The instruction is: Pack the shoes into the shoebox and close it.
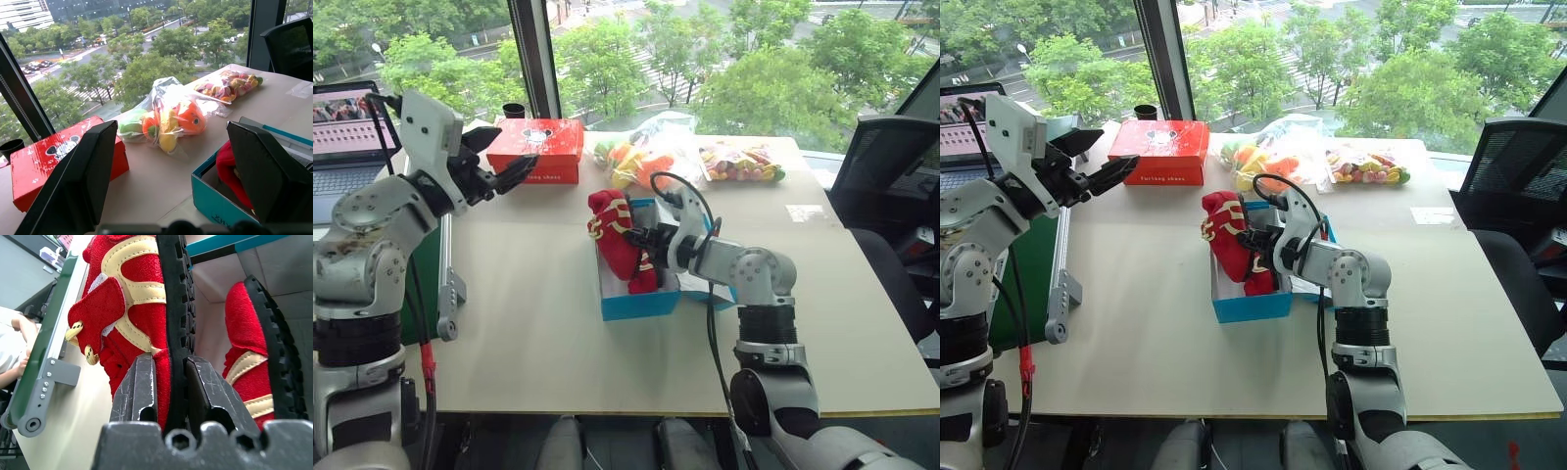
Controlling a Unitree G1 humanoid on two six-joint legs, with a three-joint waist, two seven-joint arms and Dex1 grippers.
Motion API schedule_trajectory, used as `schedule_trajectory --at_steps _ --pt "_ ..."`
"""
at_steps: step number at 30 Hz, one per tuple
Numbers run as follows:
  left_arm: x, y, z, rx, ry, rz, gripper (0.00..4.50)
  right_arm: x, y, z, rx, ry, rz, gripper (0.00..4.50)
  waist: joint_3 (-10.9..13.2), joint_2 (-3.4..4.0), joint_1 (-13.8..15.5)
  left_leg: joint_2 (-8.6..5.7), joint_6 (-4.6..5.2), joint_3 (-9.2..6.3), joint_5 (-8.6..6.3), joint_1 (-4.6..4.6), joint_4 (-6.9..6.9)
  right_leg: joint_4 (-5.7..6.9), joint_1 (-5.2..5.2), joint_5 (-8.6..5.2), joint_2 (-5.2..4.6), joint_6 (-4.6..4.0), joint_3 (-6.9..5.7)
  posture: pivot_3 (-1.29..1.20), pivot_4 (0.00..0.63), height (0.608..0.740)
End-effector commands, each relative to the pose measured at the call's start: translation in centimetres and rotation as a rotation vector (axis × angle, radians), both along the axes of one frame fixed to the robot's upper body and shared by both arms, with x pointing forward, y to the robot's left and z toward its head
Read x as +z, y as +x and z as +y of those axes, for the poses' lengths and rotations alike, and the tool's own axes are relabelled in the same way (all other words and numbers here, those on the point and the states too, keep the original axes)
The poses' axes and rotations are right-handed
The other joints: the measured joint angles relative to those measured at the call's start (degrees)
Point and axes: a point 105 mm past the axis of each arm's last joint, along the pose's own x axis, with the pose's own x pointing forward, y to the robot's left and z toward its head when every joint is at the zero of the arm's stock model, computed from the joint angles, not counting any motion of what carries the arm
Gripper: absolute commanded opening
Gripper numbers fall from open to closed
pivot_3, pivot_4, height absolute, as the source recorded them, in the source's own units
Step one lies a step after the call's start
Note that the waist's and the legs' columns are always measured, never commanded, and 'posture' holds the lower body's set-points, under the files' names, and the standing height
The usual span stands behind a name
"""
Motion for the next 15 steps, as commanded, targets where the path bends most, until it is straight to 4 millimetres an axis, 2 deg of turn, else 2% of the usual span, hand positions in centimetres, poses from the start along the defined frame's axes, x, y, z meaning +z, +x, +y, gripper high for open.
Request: schedule_trajectory --at_steps 1,6,7,10,15 --pt "1.4 -0.7 -0.5 -0.012 -0.003 -0.063 3.80 -4.6 -0.5 -3.8 -0.047 -0.219 0.094 0.47 0.0 -0.03 0.3 0.00 0.00 0.00 0.00 0.05 0.00 -0.01 0.07 0.00 0.00 0.00 0.00 0.00 0.150 0.739" --pt "1.4 -0.4 -0.9 -0.028 -0.002 -0.061 3.80 -5.7 -2.9 -3.7 0.143 -0.300 0.187 0.47 0.0 -0.03 0.9 -0.01 0.00 0.00 -0.01 0.27 0.03 -0.06 0.33 -0.02 -0.02 0.02 -0.03 0.00 0.150 0.739" --pt "1.4 -0.4 -0.9 -0.027 -0.003 -0.060 3.80 -5.7 -2.7 -3.7 0.154 -0.315 0.171 0.47 0.0 -0.04 0.9 -0.01 0.01 0.00 -0.01 0.27 0.04 -0.09 0.37 -0.02 -0.04 0.03 -0.05 0.00 0.150 0.739" --pt "1.3 -0.2 -0.9 -0.027 -0.005 -0.061 3.80 -4.8 0.0 -3.1 0.033 -0.235 0.100 0.47 -0.1 -0.19 0.6 -0.02 0.03 0.00 -0.04 0.29 0.04 -0.15 0.42 -0.02 -0.06 0.04 -0.07 0.00 0.150 0.739" --pt "1.3 -0.1 -1.2 -0.032 -0.006 -0.061 3.80 -4.7 1.8 -1.2 -0.024 -0.116 0.075 0.47 -0.5 -0.68 -1.1 0.02 0.03 0.02 -0.03 0.86 -0.01 -0.07 0.82 -0.02 -0.02 0.03 -0.02 0.00 0.150 0.739"
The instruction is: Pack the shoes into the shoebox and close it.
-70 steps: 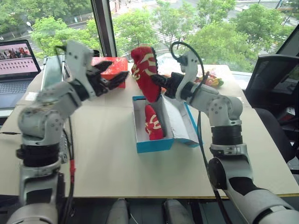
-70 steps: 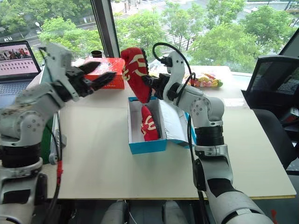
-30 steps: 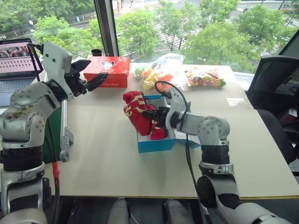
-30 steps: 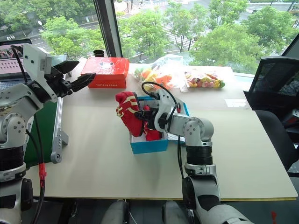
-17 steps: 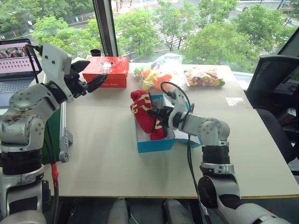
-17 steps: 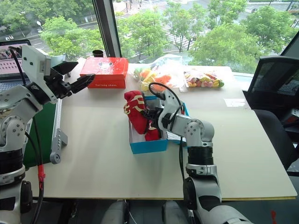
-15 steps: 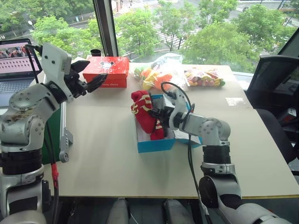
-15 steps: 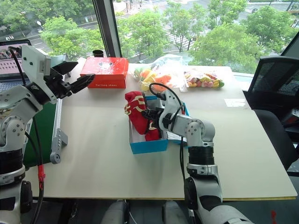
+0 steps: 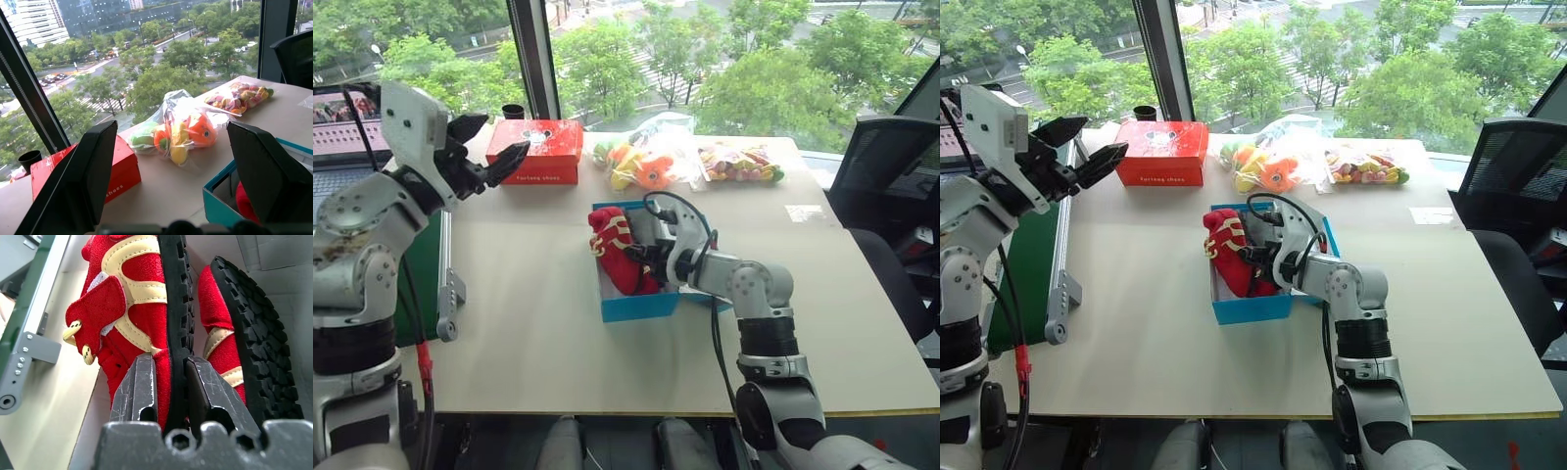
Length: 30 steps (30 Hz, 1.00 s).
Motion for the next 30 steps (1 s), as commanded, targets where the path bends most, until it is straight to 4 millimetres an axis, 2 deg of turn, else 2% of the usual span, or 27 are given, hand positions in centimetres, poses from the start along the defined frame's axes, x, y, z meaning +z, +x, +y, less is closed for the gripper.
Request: schedule_trajectory --at_steps 1,4,6,9,14,18,20,23,24,29,30 --pt "1.4 -0.4 -0.5 -0.011 0.008 -0.063 3.80 -3.3 1.0 -1.5 -0.120 -0.031 0.059 0.47 -0.1 -0.17 -0.9 0.05 0.00 0.00 0.00 0.12 0.00 0.01 0.06 -0.05 0.06 0.08 0.03 0.00 0.150 0.739" --pt "1.5 -0.3 -0.5 -0.007 0.006 -0.067 3.80 -1.8 3.7 -2.3 -0.272 0.059 -0.070 0.47 -0.1 -0.23 -2.1 0.11 0.04 0.03 0.04 0.47 -0.05 0.07 0.29 -0.08 0.10 0.18 0.05 0.00 0.150 0.739" --pt "1.5 -0.3 -0.5 -0.007 0.006 -0.067 3.80 -1.6 4.1 -2.5 -0.289 0.061 -0.098 0.47 -0.1 -0.23 -2.3 0.11 0.06 0.03 0.06 0.61 -0.12 0.07 0.34 0.06 0.11 0.18 0.07 0.00 0.150 0.739" --pt "1.4 -0.3 -0.5 -0.007 0.007 -0.066 3.80 -2.4 3.4 -2.5 -0.247 0.032 -0.064 0.47 -0.1 -0.23 -2.0 0.11 0.06 0.03 0.06 0.78 -0.16 0.04 0.36 0.09 0.11 0.16 0.07 0.00 0.150 0.739" --pt "1.4 -0.2 -0.7 -0.010 0.006 -0.065 3.80 -4.5 1.0 -2.7 -0.123 -0.082 0.059 0.47 -0.1 -0.23 -1.4 0.09 0.07 0.12 0.07 0.69 -0.14 -0.02 0.27 0.01 0.05 0.25 0.11 0.00 0.150 0.739" --pt "1.3 -0.2 -0.7 -0.012 0.005 -0.066 3.80 -5.1 0.1 -3.1 -0.076 -0.136 0.096 0.47 -0.2 -0.20 -0.9 0.07 0.11 0.13 0.09 0.22 -0.16 0.01 0.06 -0.12 0.04 0.23 0.12 0.00 0.150 0.739" --pt "1.4 -0.2 -0.7 -0.011 0.004 -0.067 3.83 -4.6 0.3 -2.7 -0.086 -0.095 0.099 1.39 -0.3 -0.24 -0.7 0.07 0.07 0.14 0.05 0.16 -0.21 0.00 0.03 -0.07 0.04 0.02 0.11 0.00 0.150 0.739" --pt "1.4 -0.2 -0.7 -0.009 0.002 -0.067 3.83 -3.3 0.9 -2.1 -0.100 -0.035 0.078 2.35 -0.3 -0.29 -0.7 0.08 0.02 0.14 -0.03 0.16 -0.28 -0.02 -0.01 -0.11 0.04 -0.08 0.10 0.00 0.150 0.739" --pt "1.4 -0.2 -0.7 -0.008 0.002 -0.067 3.83 -2.6 1.1 -1.9 -0.103 -0.005 0.065 2.57 -0.3 -0.29 -0.7 0.08 0.01 0.14 -0.03 0.16 -0.28 -0.01 -0.01 -0.11 0.04 -0.08 0.10 0.00 0.150 0.739" --pt "1.3 -0.1 -0.5 -0.012 0.020 -0.053 3.83 2.3 2.5 -1.7 -0.141 0.158 0.005 4.27 -0.3 -0.27 -0.6 0.08 0.01 0.15 -0.03 0.14 -0.26 0.00 -0.06 -0.15 0.04 0.00 0.10 0.00 0.150 0.739" --pt "1.2 -0.1 -0.5 -0.014 0.026 -0.048 3.83 2.9 2.6 -1.7 -0.145 0.182 0.002 4.43 -0.2 -0.26 -0.7 0.08 0.01 0.15 -0.03 0.10 -0.26 0.00 -0.09 -0.16 0.04 0.00 0.10 0.00 0.150 0.739"
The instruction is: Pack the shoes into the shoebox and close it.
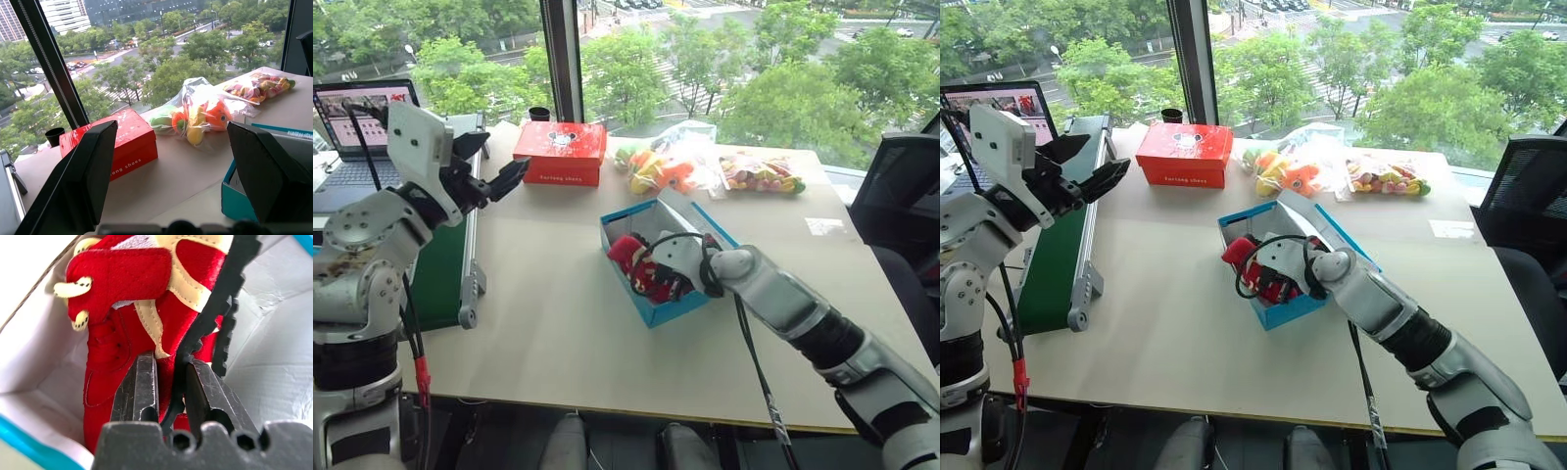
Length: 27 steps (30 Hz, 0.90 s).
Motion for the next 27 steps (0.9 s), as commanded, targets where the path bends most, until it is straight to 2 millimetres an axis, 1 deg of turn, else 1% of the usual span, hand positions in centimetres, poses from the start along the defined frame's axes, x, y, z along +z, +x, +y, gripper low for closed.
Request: schedule_trajectory --at_steps 1,2,4,6,7,9,11,15,18,19,20,22,24,27 --pt "1.0 -0.6 -0.1 -0.018 0.060 -0.030 3.83 4.2 0.8 -0.5 -0.046 0.148 -0.014 4.43 0.1 0.04 0.0 0.00 0.00 0.00 0.00 -0.11 0.00 0.00 -0.09 0.00 0.00 0.00 0.00 0.00 0.150 0.739" --pt "0.4 -0.8 -0.1 -0.037 0.086 -0.003 3.83 5.7 0.8 -0.6 -0.044 0.206 -0.010 4.43 0.2 0.04 -0.1 0.00 0.00 0.00 0.00 -0.20 0.01 0.01 -0.17 0.02 0.00 -0.03 0.00 0.00 0.150 0.739" --pt "-0.8 -1.4 -0.1 -0.082 0.150 0.056 3.83 8.7 0.1 -0.7 0.018 0.287 -0.020 4.43 0.3 0.22 -0.2 -0.01 0.01 0.00 0.00 -0.49 0.02 0.03 -0.45 0.07 0.00 -0.11 0.00 0.00 0.150 0.739" --pt "-1.7 -2.1 -0.1 -0.127 0.196 0.103 3.83 10.8 -0.3 -1.3 0.051 0.318 -0.045 4.43 0.4 0.37 -0.4 -0.01 0.01 0.00 0.00 -0.90 0.01 0.07 -0.89 0.08 0.00 -0.13 0.02 0.00 0.150 0.739" --pt "-2.0 -2.4 0.0 -0.137 0.214 0.121 3.83 11.4 -0.4 -1.4 0.060 0.330 -0.049 4.43 0.5 0.42 -0.3 -0.01 0.01 0.00 0.01 -1.09 -0.01 0.08 -1.07 0.09 0.00 -0.14 0.01 0.00 0.150 0.739" --pt "-2.5 -2.6 0.2 -0.152 0.242 0.148 3.83 12.1 -0.5 -1.3 0.076 0.343 -0.065 4.43 0.5 0.42 -0.3 0.02 0.06 -0.01 -0.03 -1.13 -0.06 0.06 -1.10 0.09 0.01 -0.15 -0.04 0.00 0.150 0.739" --pt "-3.2 -3.0 0.0 -0.182 0.272 0.179 3.83 12.9 -0.6 -1.0 0.094 0.369 -0.064 4.43 0.5 0.43 -0.6 0.01 0.09 -0.01 -0.05 -1.12 -0.08 0.03 -1.11 0.08 0.01 -0.16 -0.05 0.00 0.150 0.739" --pt "-3.4 -3.2 -0.4 -0.201 0.276 0.187 3.83 12.9 -0.6 -0.5 0.123 0.348 -0.073 4.43 0.6 0.50 -0.8 0.00 0.09 0.01 -0.05 -1.12 0.03 0.06 -1.08 0.08 0.00 -0.16 -0.03 0.00 0.150 0.739" --pt "-3.4 -3.3 -0.6 -0.206 0.275 0.188 3.83 12.6 -0.4 0.3 0.152 0.360 -0.068 4.43 0.6 0.51 -1.0 0.01 0.09 0.01 -0.05 -1.12 0.08 0.09 -1.08 0.08 0.00 -0.16 -0.03 0.00 0.150 0.739" --pt "-3.4 -3.4 -0.5 -0.203 0.277 0.189 3.83 12.4 -0.3 0.6 0.160 0.361 -0.069 3.92 0.6 0.51 -1.0 0.01 0.09 0.01 -0.05 -1.12 0.08 0.10 -1.08 0.08 0.00 -0.16 -0.03 0.00 0.150 0.739" --pt "-3.5 -3.3 -0.5 -0.199 0.278 0.190 3.83 12.3 -0.1 0.8 0.163 0.363 -0.068 3.74 0.6 0.51 -1.1 0.01 0.09 0.01 -0.05 -1.11 0.08 0.10 -1.07 0.08 0.00 -0.15 -0.03 0.00 0.150 0.739" --pt "-3.5 -3.5 -0.5 -0.199 0.278 0.195 3.83 11.6 0.9 1.1 0.152 0.349 -0.080 3.12 0.6 0.51 -1.3 0.01 0.09 0.01 -0.05 -1.11 0.08 0.10 -1.07 0.09 0.00 -0.16 -0.02 0.00 0.150 0.739" --pt "-3.6 -3.8 -0.6 -0.206 0.280 0.203 3.83 11.0 1.8 1.3 0.144 0.336 -0.088 2.37 0.6 0.52 -1.4 0.01 0.09 0.01 -0.05 -1.11 0.07 0.10 -1.08 0.09 0.00 -0.16 -0.01 0.00 0.150 0.739" --pt "-3.9 -4.3 -0.7 -0.221 0.287 0.221 3.83 9.9 2.7 1.7 0.148 0.306 -0.096 1.41 0.7 0.54 -1.3 0.01 0.09 0.01 -0.04 -1.11 0.07 0.11 -1.08 0.09 0.00 -0.16 -0.02 0.00 0.150 0.739"
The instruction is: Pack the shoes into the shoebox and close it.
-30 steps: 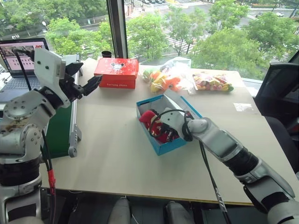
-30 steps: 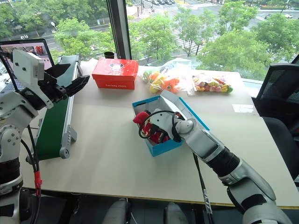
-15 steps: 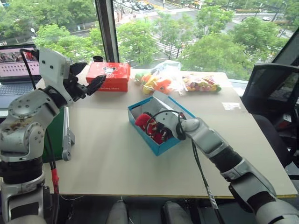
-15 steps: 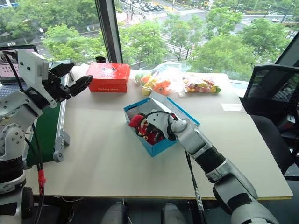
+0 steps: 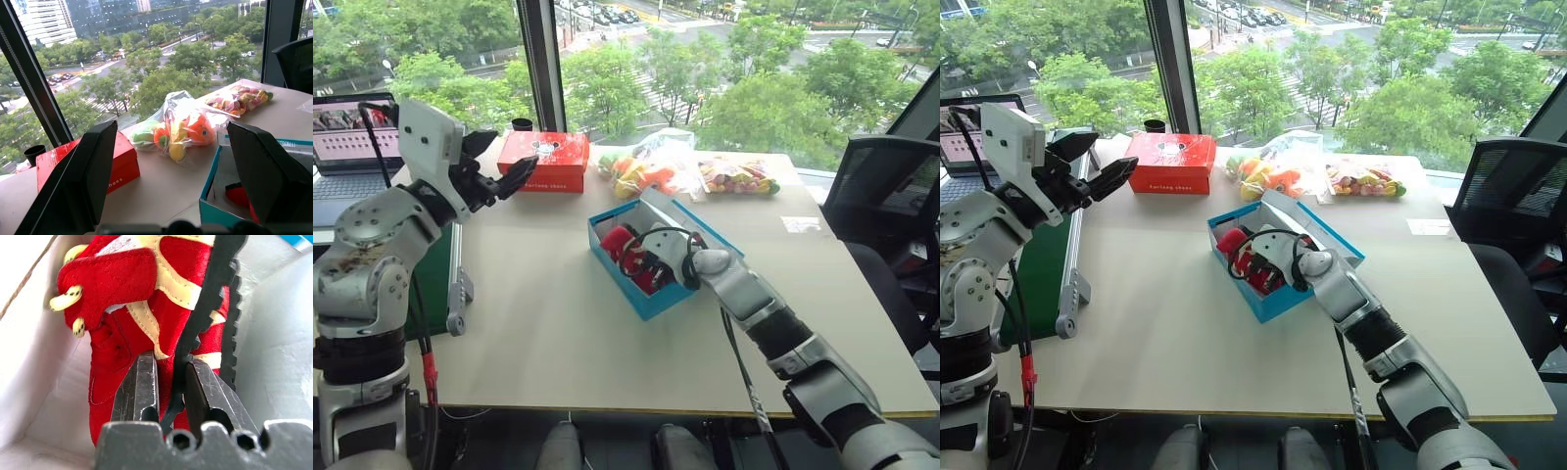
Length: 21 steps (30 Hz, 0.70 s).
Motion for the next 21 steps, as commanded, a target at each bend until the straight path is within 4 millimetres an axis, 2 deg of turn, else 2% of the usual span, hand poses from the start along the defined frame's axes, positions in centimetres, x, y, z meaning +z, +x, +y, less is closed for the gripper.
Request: schedule_trajectory --at_steps 1,4,8,11,15,18,21 --pt "0.8 -1.1 -0.2 -0.018 0.021 -0.019 3.83 0.6 1.2 0.6 0.010 -0.029 -0.091 1.07 0.0 0.01 0.0 0.00 0.00 0.00 0.00 0.00 0.00 -0.01 0.00 0.00 0.00 0.00 0.00 0.00 0.150 0.739" --pt "0.6 -1.4 -0.1 -0.018 0.024 -0.010 3.83 0.1 1.8 0.8 0.013 -0.039 -0.094 0.01 0.1 0.04 0.0 0.00 0.00 0.00 0.00 0.00 0.00 0.01 0.00 0.00 0.00 0.00 0.00 0.00 0.150 0.739" --pt "0.5 -1.9 0.3 0.008 0.037 -0.004 3.83 -0.8 2.1 2.7 0.063 -0.053 -0.086 0.01 0.1 0.07 -0.2 0.00 0.00 0.00 0.00 0.00 0.01 0.03 0.00 0.00 0.00 -0.01 -0.01 0.00 0.150 0.739" --pt "0.5 -2.3 0.6 0.026 0.040 0.000 3.83 -2.3 1.7 4.6 0.119 -0.073 -0.058 0.01 0.1 0.08 -0.5 0.02 0.00 -0.01 0.00 0.04 -0.01 0.07 0.00 0.01 0.01 -0.02 0.00 0.00 0.150 0.739" --pt "0.4 -2.5 0.7 0.041 0.044 0.006 3.83 -6.3 1.1 6.6 0.178 -0.220 -0.046 0.01 0.1 0.08 -0.9 0.01 0.00 -0.01 0.00 0.07 -0.01 0.09 0.03 0.01 0.01 -0.02 -0.01 0.00 0.150 0.739" --pt "0.4 -2.7 0.7 0.044 0.044 0.007 3.83 -10.2 0.4 7.4 0.215 -0.367 -0.052 0.01 0.1 0.08 -1.5 0.01 -0.01 -0.01 0.00 0.20 -0.01 0.10 0.14 0.01 0.01 -0.02 0.00 0.00 0.150 0.739" --pt "0.5 -2.7 0.6 0.049 0.047 0.006 3.83 -13.3 -0.2 7.2 0.227 -0.464 -0.048 0.01 0.1 0.09 -1.9 0.02 -0.01 -0.01 0.00 0.41 -0.06 0.17 0.25 0.01 0.02 -0.02 0.01 0.00 0.150 0.739"
